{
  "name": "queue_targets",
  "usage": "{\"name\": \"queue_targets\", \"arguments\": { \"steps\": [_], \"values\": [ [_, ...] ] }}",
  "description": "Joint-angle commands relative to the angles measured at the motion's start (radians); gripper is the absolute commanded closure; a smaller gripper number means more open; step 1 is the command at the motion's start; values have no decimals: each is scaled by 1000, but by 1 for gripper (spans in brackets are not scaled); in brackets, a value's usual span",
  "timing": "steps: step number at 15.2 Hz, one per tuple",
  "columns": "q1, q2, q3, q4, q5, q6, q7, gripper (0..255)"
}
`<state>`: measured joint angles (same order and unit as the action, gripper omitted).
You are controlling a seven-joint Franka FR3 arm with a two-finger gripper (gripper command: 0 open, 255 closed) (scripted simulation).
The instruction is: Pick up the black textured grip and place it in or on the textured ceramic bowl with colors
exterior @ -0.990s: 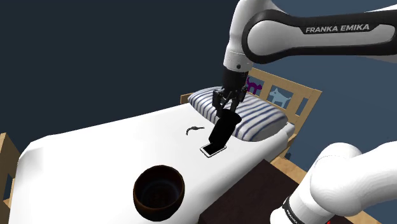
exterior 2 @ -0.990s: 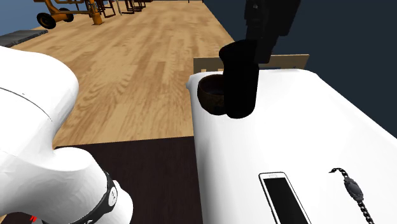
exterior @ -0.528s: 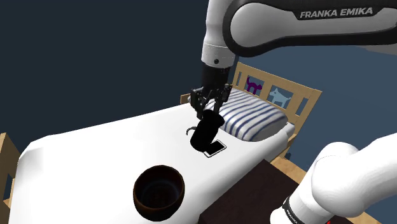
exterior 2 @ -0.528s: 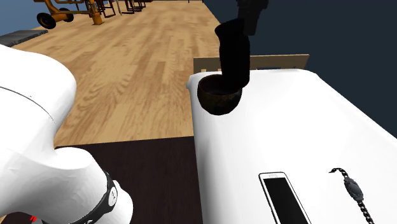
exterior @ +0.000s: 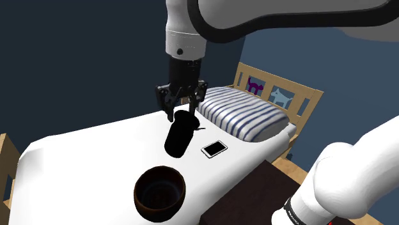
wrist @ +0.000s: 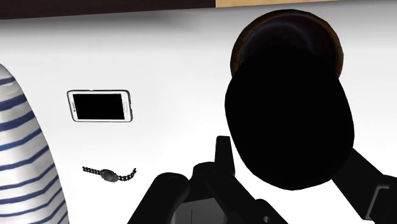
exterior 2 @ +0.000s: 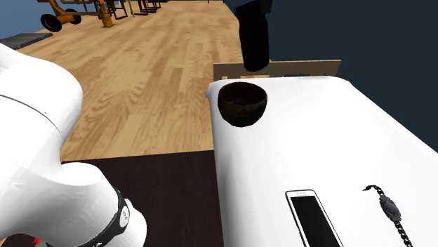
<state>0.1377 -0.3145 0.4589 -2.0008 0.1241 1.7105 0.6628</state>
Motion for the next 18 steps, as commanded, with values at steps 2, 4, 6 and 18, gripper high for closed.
{"name": "queue_targets", "arguments": {
  "steps": [2, 4, 6, 18],
  "values": [
    [8, 98, 58, 116, -30, -21, 83, 255],
    [18, 167, 97, 197, -59, -39, 142, 255],
    [23, 184, 106, 203, -67, -31, 157, 255],
    [27, 181, 110, 39, -63, 131, 156, 255]
  ]
}}
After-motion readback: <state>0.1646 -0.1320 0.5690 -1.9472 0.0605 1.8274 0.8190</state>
